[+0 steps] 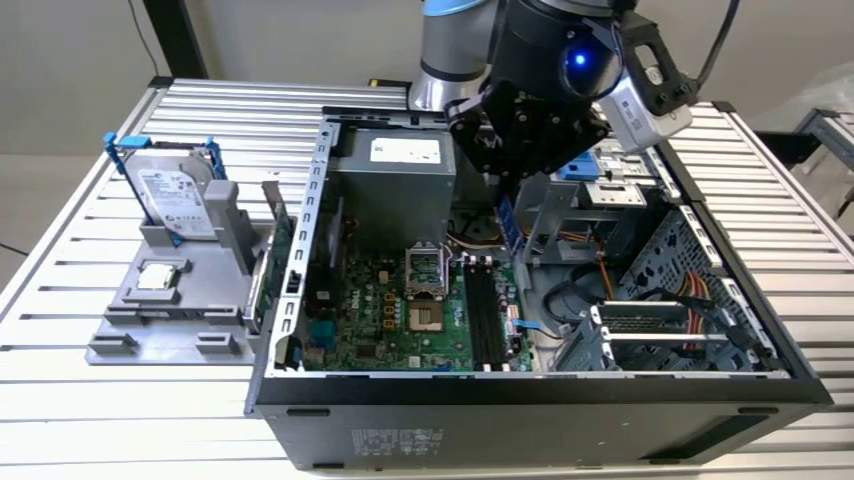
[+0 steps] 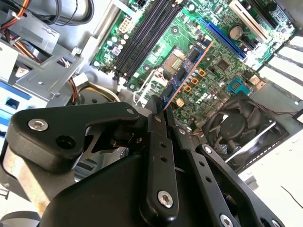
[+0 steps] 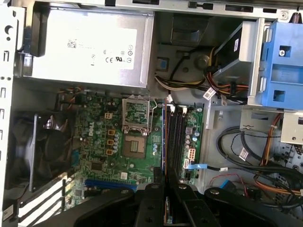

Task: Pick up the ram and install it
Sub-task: 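Insert the ram into the slot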

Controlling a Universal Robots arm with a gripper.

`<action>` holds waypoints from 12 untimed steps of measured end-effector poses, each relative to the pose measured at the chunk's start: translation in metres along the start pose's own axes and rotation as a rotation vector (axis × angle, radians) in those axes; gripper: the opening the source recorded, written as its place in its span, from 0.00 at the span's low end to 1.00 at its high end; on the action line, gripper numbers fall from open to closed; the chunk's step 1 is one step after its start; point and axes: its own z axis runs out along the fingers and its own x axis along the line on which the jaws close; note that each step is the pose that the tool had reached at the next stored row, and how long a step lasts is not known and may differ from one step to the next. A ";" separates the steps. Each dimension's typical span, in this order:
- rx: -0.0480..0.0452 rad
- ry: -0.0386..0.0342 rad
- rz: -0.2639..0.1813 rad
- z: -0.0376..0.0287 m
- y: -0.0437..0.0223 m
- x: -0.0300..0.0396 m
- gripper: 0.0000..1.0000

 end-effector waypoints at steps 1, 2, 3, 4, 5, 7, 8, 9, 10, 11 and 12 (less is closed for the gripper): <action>0.0000 0.0000 0.000 0.0001 0.0000 -0.0004 0.00; 0.0001 0.0000 0.000 0.0001 0.0001 -0.0009 0.00; 0.0000 0.0000 0.000 0.0002 0.0001 -0.0014 0.00; 0.0000 0.0000 0.000 0.0003 0.0001 -0.0019 0.00; -0.0001 0.0000 0.000 0.0003 0.0001 -0.0025 0.00; 0.0001 0.0000 0.000 0.0003 0.0001 -0.0035 0.00; 0.0002 0.0001 0.000 0.0004 0.0000 -0.0039 0.00; 0.0001 0.0001 0.000 0.0004 0.0000 -0.0044 0.00; 0.0001 0.0000 0.000 0.0005 0.0000 -0.0048 0.00; 0.0001 0.0001 0.000 0.0005 0.0000 -0.0051 0.00; 0.0001 0.0000 0.000 0.0005 0.0000 -0.0053 0.00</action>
